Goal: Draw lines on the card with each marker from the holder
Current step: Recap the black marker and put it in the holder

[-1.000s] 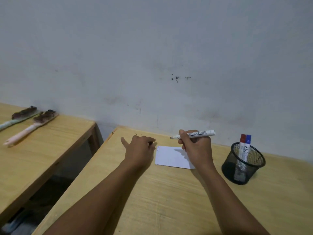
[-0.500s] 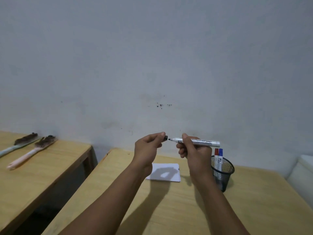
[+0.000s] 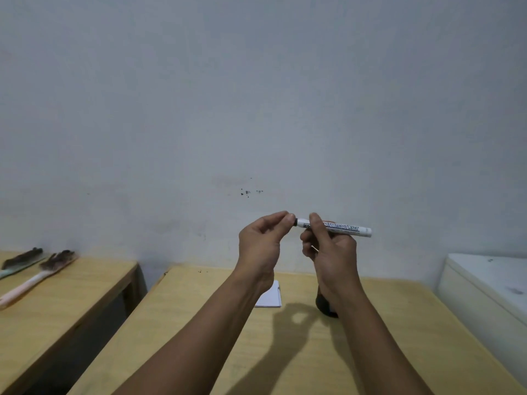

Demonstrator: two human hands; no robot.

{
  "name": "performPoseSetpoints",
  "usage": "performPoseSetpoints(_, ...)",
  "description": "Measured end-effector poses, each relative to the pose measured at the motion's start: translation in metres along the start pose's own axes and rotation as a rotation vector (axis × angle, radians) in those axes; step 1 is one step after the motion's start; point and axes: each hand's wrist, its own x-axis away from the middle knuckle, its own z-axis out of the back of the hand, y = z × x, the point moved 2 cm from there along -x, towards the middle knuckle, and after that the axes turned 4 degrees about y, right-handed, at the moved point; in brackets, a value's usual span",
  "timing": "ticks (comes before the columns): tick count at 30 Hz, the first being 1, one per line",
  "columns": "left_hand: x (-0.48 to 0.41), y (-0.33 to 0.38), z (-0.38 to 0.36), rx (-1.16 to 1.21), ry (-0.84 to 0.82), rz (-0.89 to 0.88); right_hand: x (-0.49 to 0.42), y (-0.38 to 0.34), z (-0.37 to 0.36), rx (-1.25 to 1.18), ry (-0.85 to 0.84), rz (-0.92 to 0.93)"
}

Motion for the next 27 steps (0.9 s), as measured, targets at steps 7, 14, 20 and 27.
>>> performPoseSetpoints(7,0.003,0.012,-0.006,-0.087,-0.007,-0.258,-0.002,-0.014,0.0,-0.134,-0.081,-0.183)
performPoseSetpoints(14,-0.008,0.024,-0.019,-0.24,0.065,-0.478,-0.021,-0.004,0.034,-0.109,0.133,-0.251)
performPoseSetpoints(20,-0.032,0.002,-0.044,-0.717,-0.003,-0.69,-0.038,-0.001,0.06,0.718,-0.027,0.253)
performPoseSetpoints(27,-0.058,-0.037,-0.075,-0.707,-0.053,-0.577,-0.079,0.014,0.088,0.909,-0.087,0.256)
